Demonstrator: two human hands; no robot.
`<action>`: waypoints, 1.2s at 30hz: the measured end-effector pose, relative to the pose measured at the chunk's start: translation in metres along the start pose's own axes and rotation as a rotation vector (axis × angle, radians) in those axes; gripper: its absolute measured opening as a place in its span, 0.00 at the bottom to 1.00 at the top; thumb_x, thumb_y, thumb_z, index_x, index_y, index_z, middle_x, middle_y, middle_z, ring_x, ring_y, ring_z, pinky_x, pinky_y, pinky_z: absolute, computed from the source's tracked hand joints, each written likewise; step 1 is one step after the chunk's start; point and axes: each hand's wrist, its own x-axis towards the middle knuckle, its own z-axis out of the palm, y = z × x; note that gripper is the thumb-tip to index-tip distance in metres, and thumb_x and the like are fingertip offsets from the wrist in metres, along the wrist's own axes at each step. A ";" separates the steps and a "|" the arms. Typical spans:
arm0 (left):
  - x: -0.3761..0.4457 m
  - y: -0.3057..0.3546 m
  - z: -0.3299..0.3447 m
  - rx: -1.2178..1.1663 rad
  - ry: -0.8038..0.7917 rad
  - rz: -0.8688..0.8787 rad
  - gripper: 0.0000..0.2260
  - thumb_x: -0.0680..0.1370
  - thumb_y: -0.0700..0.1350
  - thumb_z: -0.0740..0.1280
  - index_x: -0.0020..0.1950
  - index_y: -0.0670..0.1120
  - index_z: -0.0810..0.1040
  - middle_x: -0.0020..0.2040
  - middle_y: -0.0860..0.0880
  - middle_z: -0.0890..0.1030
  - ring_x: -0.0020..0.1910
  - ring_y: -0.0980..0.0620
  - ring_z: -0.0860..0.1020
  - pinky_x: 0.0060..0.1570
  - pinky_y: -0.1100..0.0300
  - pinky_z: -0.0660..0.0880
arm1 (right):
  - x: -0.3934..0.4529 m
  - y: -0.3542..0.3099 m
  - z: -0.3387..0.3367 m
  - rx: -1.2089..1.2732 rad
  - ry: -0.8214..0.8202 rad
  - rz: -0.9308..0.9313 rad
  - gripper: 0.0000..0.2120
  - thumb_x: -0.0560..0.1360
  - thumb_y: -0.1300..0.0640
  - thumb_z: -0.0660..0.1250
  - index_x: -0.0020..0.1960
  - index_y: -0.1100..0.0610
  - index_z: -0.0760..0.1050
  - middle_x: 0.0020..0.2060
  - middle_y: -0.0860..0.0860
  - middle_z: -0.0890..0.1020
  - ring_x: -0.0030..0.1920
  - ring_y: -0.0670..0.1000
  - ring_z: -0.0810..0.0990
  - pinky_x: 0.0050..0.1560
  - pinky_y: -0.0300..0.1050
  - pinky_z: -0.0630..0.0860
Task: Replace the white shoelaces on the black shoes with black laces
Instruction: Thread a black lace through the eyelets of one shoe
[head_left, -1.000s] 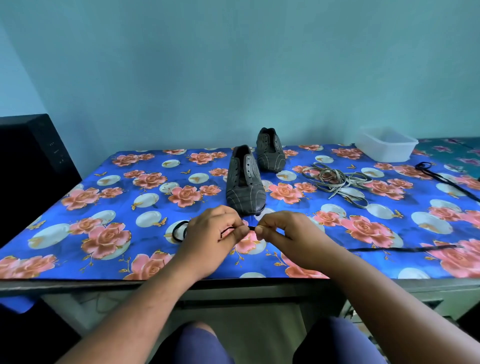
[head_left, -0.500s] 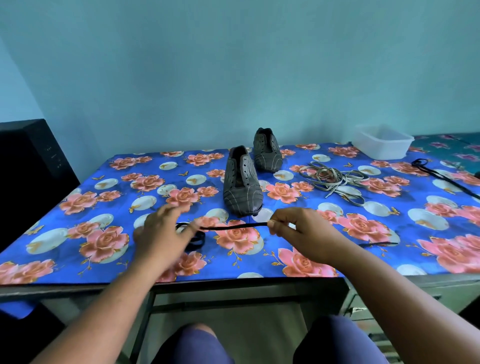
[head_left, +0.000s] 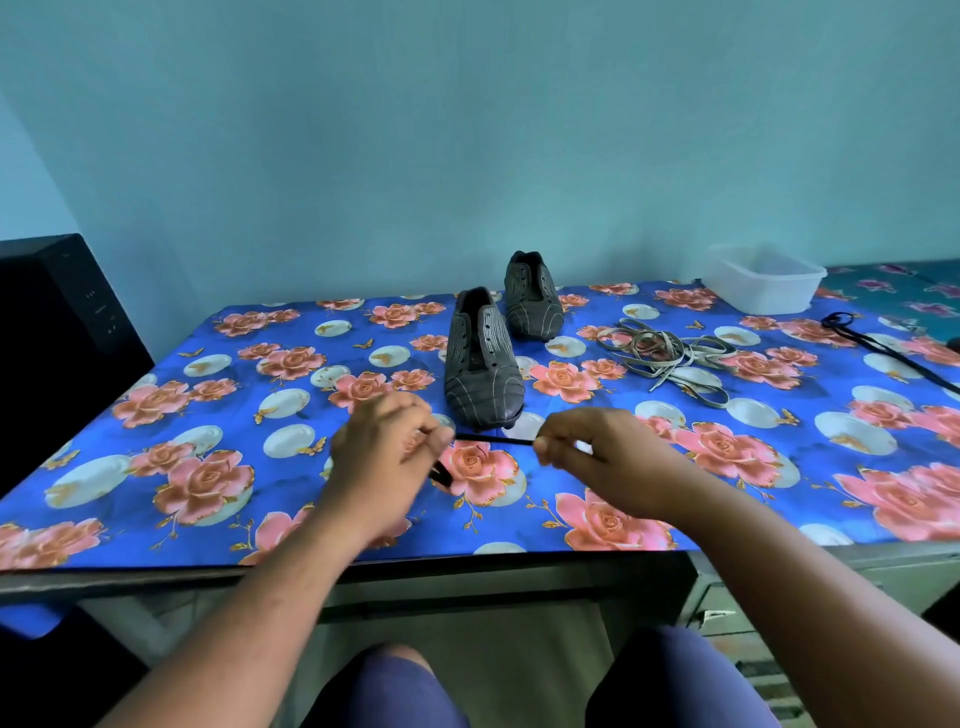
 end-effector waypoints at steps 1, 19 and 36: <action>0.001 -0.010 -0.007 0.052 0.021 -0.044 0.19 0.77 0.64 0.63 0.45 0.51 0.82 0.57 0.53 0.80 0.63 0.46 0.75 0.59 0.44 0.72 | -0.002 0.006 -0.005 0.012 0.005 0.028 0.11 0.83 0.47 0.62 0.44 0.47 0.78 0.40 0.41 0.82 0.44 0.43 0.80 0.49 0.48 0.76; 0.009 0.034 0.010 -0.399 -0.178 0.050 0.15 0.78 0.59 0.69 0.42 0.49 0.81 0.49 0.56 0.78 0.50 0.53 0.80 0.47 0.51 0.80 | 0.013 -0.007 0.005 0.126 0.030 -0.021 0.10 0.83 0.50 0.64 0.45 0.49 0.81 0.40 0.43 0.82 0.48 0.44 0.78 0.50 0.43 0.75; 0.119 -0.015 0.013 -0.348 -0.216 -0.083 0.07 0.79 0.49 0.73 0.42 0.49 0.83 0.38 0.53 0.78 0.34 0.60 0.70 0.40 0.65 0.68 | 0.115 0.017 -0.008 1.250 0.544 0.333 0.05 0.79 0.52 0.70 0.46 0.53 0.79 0.47 0.53 0.86 0.52 0.51 0.85 0.63 0.53 0.75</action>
